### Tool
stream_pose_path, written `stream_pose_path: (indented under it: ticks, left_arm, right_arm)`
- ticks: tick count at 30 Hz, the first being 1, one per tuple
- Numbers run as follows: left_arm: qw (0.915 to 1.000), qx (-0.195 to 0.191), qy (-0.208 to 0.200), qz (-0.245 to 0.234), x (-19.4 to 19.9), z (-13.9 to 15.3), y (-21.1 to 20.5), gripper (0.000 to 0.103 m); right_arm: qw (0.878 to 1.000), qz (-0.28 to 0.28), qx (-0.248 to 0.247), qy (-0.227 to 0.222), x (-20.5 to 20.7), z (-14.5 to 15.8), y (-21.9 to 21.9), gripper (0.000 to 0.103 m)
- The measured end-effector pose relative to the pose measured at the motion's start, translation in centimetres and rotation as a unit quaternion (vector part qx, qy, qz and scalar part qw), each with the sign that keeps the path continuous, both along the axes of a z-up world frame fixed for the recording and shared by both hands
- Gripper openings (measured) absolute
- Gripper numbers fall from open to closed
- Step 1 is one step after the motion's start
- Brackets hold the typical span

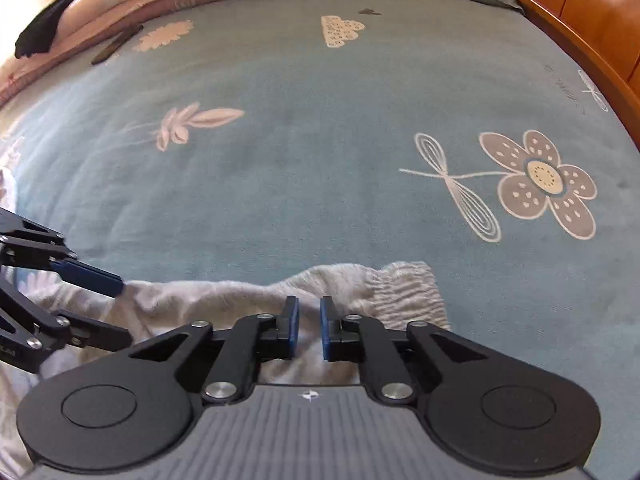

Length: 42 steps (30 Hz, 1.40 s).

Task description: Fold clothes

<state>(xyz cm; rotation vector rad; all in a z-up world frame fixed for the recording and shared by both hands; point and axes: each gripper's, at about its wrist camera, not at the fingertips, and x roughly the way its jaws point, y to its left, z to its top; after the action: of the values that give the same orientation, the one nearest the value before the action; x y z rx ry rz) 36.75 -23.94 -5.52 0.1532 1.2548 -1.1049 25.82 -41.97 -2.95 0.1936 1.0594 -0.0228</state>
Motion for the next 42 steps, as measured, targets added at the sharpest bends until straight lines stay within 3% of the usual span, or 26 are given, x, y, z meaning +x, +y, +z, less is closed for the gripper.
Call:
stream_pose_path:
  ticks: [3,5,6,7,9,11,12,13,16,18,20,22,25,29,36,42]
  left_arm:
    - [0.9996,-0.017,0.024,-0.006,-0.1,-1.2,-1.6,0.055]
    - [0.9998,0.003,0.015,0.01,0.0,-2.6,-2.4,0.055]
    - [0.9997,0.01,0.01,0.021,0.1,-3.0,-2.6,0.049]
    - [0.9994,0.007,0.009,0.033,0.3,-3.0,-2.5,0.046]
    - [0.9991,0.004,-0.004,0.043,0.1,-2.2,-2.1,0.047]
    - [0.9994,0.005,-0.02,0.028,-0.6,-1.3,-1.7,0.054]
    - [0.9998,-0.001,-0.014,0.017,-0.9,-1.0,-1.5,0.054]
    - [0.9999,-0.008,-0.004,0.011,-1.3,-0.7,-1.3,0.054]
    - [0.9994,-0.031,0.018,-0.006,-2.6,0.3,-1.5,0.054]
    - [0.9983,-0.049,0.023,-0.023,-3.6,0.7,-2.5,0.054]
    - [0.9955,-0.072,0.043,-0.043,-4.6,0.6,-3.9,0.057]
    - [0.9928,-0.081,0.063,-0.062,-5.3,-0.1,-5.3,0.057]
    - [0.9921,-0.07,0.066,-0.081,-6.1,-1.1,-7.0,0.057]
    - [0.9884,-0.075,0.076,-0.108,-6.5,-0.8,-8.2,0.057]
    - [0.9834,-0.07,0.096,-0.137,-7.7,-1.3,-10.6,0.057]
    - [0.984,-0.029,0.09,-0.151,-8.8,-3.5,-12.1,0.057]
  right_arm:
    - [1.0,0.023,0.01,0.002,0.8,-0.3,1.0,0.017]
    - [1.0,0.019,-0.005,0.015,1.4,-1.3,0.8,0.017]
    - [1.0,0.006,-0.015,0.019,1.4,-1.6,0.2,0.017]
    - [1.0,-0.01,-0.011,0.017,1.3,-1.6,-0.7,0.0]
    - [0.999,-0.04,0.002,0.007,0.8,-1.4,-2.6,0.0]
    - [0.998,-0.05,0.023,-0.028,-0.6,0.3,-4.2,0.021]
    - [0.997,-0.058,0.019,-0.046,-1.6,1.2,-5.1,0.049]
    - [0.995,-0.072,0.014,-0.061,-2.7,1.9,-6.0,0.064]
    - [0.99,-0.125,0.038,-0.051,-5.7,1.5,-9.3,0.064]
    - [0.98,-0.172,0.088,-0.039,-8.1,0.0,-11.5,0.064]
    - [0.963,-0.213,0.163,-0.036,-10.5,-1.8,-13.0,0.065]
    - [0.937,-0.244,0.247,-0.037,-12.5,-4.2,-13.7,0.067]
    - [0.913,-0.258,0.312,-0.047,-14.2,-7.0,-13.3,0.074]
    - [0.904,-0.253,0.338,-0.059,-13.9,-9.4,-12.8,0.076]
    - [0.893,-0.212,0.386,-0.097,-11.4,-10.6,-13.9,0.09]
    - [0.873,-0.189,0.435,-0.113,-10.6,-11.5,-14.8,0.092]
